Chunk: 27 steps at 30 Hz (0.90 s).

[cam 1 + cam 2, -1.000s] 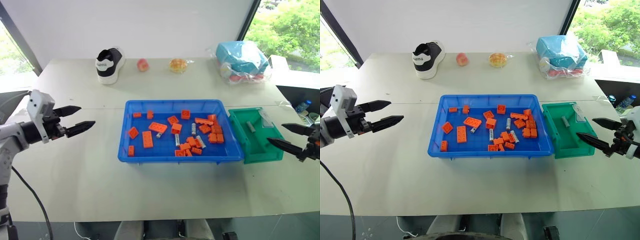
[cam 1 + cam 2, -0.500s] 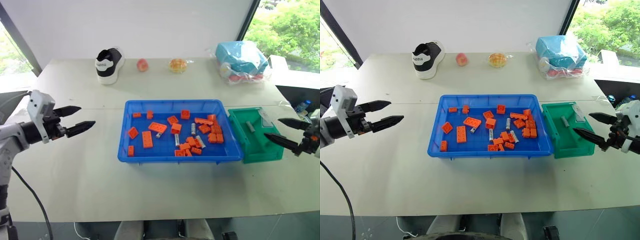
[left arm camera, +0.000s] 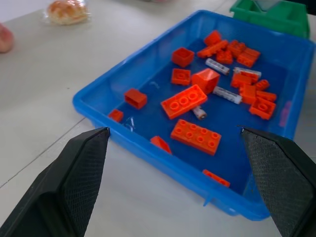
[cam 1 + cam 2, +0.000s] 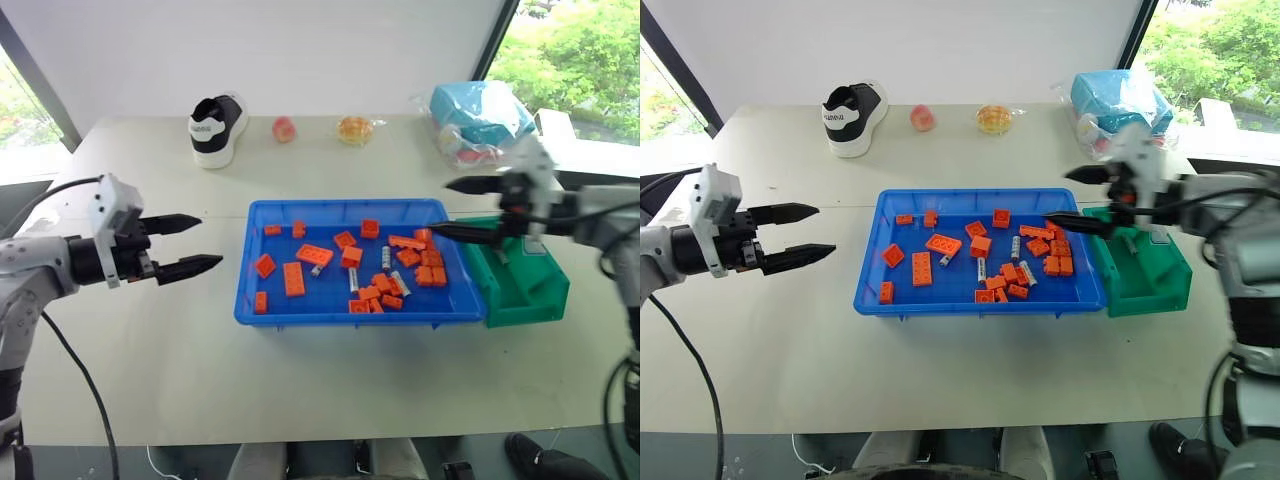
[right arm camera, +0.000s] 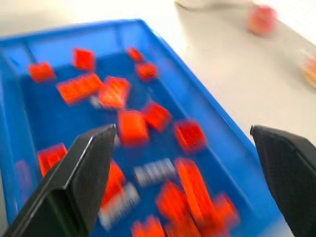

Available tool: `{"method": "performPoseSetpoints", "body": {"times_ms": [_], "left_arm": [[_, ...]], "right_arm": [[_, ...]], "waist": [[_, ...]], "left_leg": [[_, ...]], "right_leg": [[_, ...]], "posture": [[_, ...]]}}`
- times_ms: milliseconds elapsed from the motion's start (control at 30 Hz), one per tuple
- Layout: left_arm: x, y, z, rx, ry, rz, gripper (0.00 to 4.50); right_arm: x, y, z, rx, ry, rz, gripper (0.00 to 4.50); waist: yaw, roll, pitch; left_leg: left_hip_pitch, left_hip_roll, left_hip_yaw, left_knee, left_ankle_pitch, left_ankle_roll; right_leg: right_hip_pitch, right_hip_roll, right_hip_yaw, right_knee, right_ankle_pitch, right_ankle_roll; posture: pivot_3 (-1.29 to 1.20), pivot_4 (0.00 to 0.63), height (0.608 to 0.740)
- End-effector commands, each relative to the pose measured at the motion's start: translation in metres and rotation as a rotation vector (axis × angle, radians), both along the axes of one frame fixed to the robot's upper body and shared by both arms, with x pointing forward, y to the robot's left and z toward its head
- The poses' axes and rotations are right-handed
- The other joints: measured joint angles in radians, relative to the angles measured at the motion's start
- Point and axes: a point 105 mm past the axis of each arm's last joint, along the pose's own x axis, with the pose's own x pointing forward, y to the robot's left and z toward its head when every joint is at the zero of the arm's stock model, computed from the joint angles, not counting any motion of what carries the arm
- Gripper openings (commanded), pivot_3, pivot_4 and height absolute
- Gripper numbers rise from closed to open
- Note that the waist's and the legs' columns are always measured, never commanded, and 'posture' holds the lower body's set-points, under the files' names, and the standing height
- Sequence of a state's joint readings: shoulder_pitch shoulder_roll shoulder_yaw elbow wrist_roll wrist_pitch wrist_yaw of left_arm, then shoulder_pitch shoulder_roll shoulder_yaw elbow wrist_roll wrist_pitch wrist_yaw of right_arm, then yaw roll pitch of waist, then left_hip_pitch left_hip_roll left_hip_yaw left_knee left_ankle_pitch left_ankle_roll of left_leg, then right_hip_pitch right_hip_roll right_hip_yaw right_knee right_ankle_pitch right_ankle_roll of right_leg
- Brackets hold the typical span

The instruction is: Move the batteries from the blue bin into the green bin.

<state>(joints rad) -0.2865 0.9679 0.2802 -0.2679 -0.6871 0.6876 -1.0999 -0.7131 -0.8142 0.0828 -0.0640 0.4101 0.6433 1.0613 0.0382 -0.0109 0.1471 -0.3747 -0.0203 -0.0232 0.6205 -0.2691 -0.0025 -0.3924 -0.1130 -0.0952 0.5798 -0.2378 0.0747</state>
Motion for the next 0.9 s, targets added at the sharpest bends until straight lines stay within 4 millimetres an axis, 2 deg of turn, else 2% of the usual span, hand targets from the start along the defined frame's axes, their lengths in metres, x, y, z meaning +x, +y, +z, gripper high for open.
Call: {"method": "performPoseSetpoints", "body": {"times_ms": [33,67,133,233,333,467,600,900], "left_arm": [[-0.008,-0.011,0.015,0.021,-0.032,-0.073,4.46],[-0.009,-0.012,0.016,0.022,-0.028,-0.084,4.46],[-0.010,-0.014,0.018,0.022,-0.019,-0.096,4.46],[-0.012,-0.016,0.018,0.023,-0.008,-0.109,4.46],[-0.017,-0.017,0.016,0.025,0.007,-0.125,4.46],[-0.018,-0.018,0.016,0.026,0.009,-0.128,4.46],[-0.019,-0.019,0.014,0.022,0.011,-0.131,4.46],[-0.021,-0.021,0.009,0.025,0.025,-0.143,4.46]], "right_arm": [[0.002,0.044,-0.003,0.010,0.025,0.030,4.49],[0.000,0.061,-0.010,0.029,0.071,0.054,4.49],[-0.004,0.080,-0.019,0.033,0.116,0.076,4.49],[-0.003,0.102,-0.037,-0.009,0.125,0.074,4.49],[0.009,0.119,-0.054,-0.016,0.153,0.020,4.49],[0.027,0.125,-0.063,-0.015,0.165,-0.056,4.49],[0.036,0.129,-0.073,-0.027,0.187,-0.090,4.49],[0.038,0.126,-0.094,-0.068,0.227,-0.102,4.49]], "waist": [[0.001,0.000,0.000],[0.002,0.000,0.000],[0.002,-0.001,0.000],[0.000,0.001,0.001],[-0.006,-0.001,0.000],[-0.009,0.000,0.000],[-0.022,-0.001,0.000],[-0.045,-0.001,0.000]], "left_leg": [[0.000,0.000,0.000,0.000,0.000,0.000],[0.000,0.000,0.000,0.000,0.000,0.000],[0.000,0.000,0.000,0.000,0.000,0.000],[-0.001,-0.001,0.000,0.001,0.000,0.000],[0.000,-0.001,0.000,0.001,0.000,0.000],[0.000,-0.001,0.000,0.002,0.001,0.000],[0.000,-0.002,-0.001,0.002,0.001,0.000],[0.000,0.000,-0.002,0.001,0.001,0.000]], "right_leg": [[0.000,0.000,0.000,0.000,0.000,0.000],[0.000,0.000,0.000,0.000,0.000,0.000],[0.000,0.000,0.000,0.000,0.000,-0.001],[0.000,0.000,0.000,0.000,0.001,-0.001],[0.000,0.000,0.000,0.002,0.001,-0.001],[-0.001,0.001,0.000,0.004,0.001,-0.001],[0.000,0.003,0.000,0.004,0.001,0.000],[0.000,0.007,0.000,0.005,0.002,0.002]], "posture": [[0.00,0.150,0.727],[0.00,0.150,0.727],[0.00,0.150,0.727],[0.00,0.150,0.727],[0.00,0.150,0.727],[0.00,0.150,0.727],[0.00,0.150,0.727],[0.00,0.150,0.727]]}}
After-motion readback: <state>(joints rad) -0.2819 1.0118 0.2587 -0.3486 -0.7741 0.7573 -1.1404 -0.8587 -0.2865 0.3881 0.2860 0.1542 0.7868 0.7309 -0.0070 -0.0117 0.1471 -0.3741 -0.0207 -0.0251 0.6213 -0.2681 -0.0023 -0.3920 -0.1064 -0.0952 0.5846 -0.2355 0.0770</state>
